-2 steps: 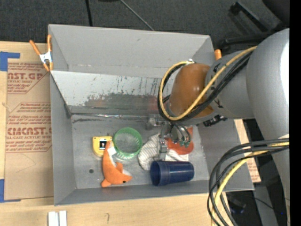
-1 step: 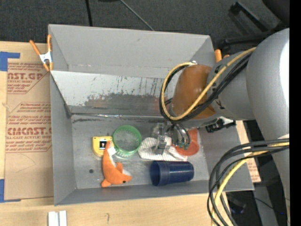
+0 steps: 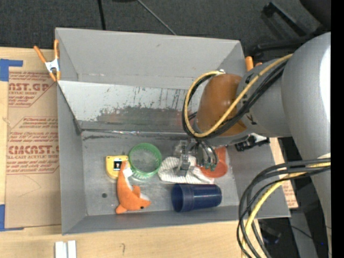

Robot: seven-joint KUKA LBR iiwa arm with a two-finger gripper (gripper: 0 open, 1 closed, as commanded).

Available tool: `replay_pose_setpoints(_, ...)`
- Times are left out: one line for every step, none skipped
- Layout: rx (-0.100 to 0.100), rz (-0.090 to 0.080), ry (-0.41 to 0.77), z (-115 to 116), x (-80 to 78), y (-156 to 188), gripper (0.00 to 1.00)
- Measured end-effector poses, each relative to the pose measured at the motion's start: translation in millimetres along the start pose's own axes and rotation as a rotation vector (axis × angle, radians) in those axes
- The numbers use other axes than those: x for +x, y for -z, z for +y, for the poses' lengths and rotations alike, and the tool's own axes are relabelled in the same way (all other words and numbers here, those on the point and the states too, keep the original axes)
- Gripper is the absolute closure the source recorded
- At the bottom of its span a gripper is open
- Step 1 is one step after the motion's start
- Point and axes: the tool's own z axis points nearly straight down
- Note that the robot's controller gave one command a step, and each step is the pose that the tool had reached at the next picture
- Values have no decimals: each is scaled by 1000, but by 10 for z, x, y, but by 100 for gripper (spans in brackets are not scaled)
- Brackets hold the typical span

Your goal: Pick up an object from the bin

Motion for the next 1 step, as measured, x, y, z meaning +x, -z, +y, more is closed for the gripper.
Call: replay_pose_setpoints(0, 0, 0, 0, 0, 1, 100)
